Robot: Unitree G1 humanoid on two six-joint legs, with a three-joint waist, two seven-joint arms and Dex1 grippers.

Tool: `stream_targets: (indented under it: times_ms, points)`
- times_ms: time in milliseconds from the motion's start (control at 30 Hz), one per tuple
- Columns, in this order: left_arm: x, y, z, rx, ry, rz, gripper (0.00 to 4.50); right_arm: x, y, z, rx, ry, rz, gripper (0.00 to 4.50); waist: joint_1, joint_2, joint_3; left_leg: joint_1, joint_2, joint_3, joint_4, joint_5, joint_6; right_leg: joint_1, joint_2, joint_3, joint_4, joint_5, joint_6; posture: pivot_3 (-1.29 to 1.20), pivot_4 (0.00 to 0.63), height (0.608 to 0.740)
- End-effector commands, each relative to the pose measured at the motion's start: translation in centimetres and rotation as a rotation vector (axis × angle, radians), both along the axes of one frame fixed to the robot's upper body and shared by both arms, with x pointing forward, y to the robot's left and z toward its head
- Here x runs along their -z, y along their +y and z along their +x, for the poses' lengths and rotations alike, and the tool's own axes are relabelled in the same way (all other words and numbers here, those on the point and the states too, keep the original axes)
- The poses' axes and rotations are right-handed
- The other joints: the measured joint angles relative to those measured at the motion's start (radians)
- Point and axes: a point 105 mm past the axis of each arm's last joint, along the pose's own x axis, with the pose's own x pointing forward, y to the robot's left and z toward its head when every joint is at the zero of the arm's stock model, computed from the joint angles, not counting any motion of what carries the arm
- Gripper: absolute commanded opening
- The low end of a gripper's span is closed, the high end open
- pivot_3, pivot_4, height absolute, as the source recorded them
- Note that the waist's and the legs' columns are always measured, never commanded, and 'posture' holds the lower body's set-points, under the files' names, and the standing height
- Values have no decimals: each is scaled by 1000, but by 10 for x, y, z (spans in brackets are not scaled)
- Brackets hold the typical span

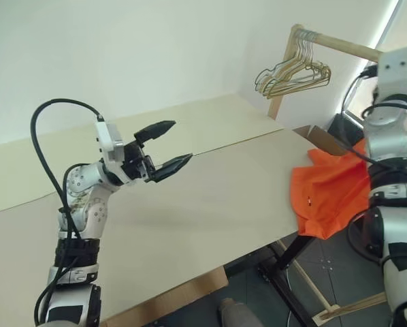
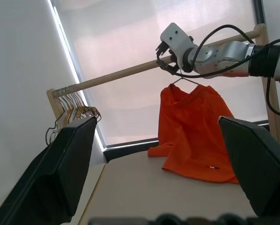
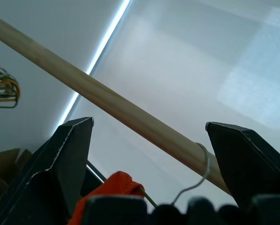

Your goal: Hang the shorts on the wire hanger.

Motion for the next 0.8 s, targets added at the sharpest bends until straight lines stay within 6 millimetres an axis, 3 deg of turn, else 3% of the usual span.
stream_targets:
  times_ms: [33, 267, 433, 667, 800]
  points:
    - [-8, 19, -4, -70, -26, 7, 4500, 2, 58, 12, -250, 43, -115, 4471, 1, 0, 0, 0, 0, 0, 0, 0, 0, 0, 0, 0, 0, 0, 0, -119, 0, 740]
    - [8, 55, -8, -258, 85, 102, 4500, 67, 120, 20, -522, 262, -139, 4471, 38, 0, 0, 0, 1, -3, 1, 0, 0, -4, 0, -3, 0, 1, -1, -21, 0, 740]
    - [17, 73, -28, -354, 100, 108, 4500, 100, 143, 18, -665, 390, -138, 4471, 102, 0, 0, 0, 3, -3, 0, 0, 0, -5, -1, -4, 0, 2, -1, 136, 0, 740]
    - [46, 86, -45, -488, 182, 159, 4500, 142, 178, -9, -971, 567, -245, 4471, 232, -1, 0, 0, 5, -2, 0, 0, 0, -5, 2, -7, -1, 3, -4, 220, 0, 740]
    - [56, 88, -53, -505, 215, 160, 4500, 159, 187, -24, -1059, 617, -279, 4471, 299, -1, -1, 0, 6, 2, 0, 0, 0, -6, 3, -9, -1, 3, -6, 251, 0, 740]
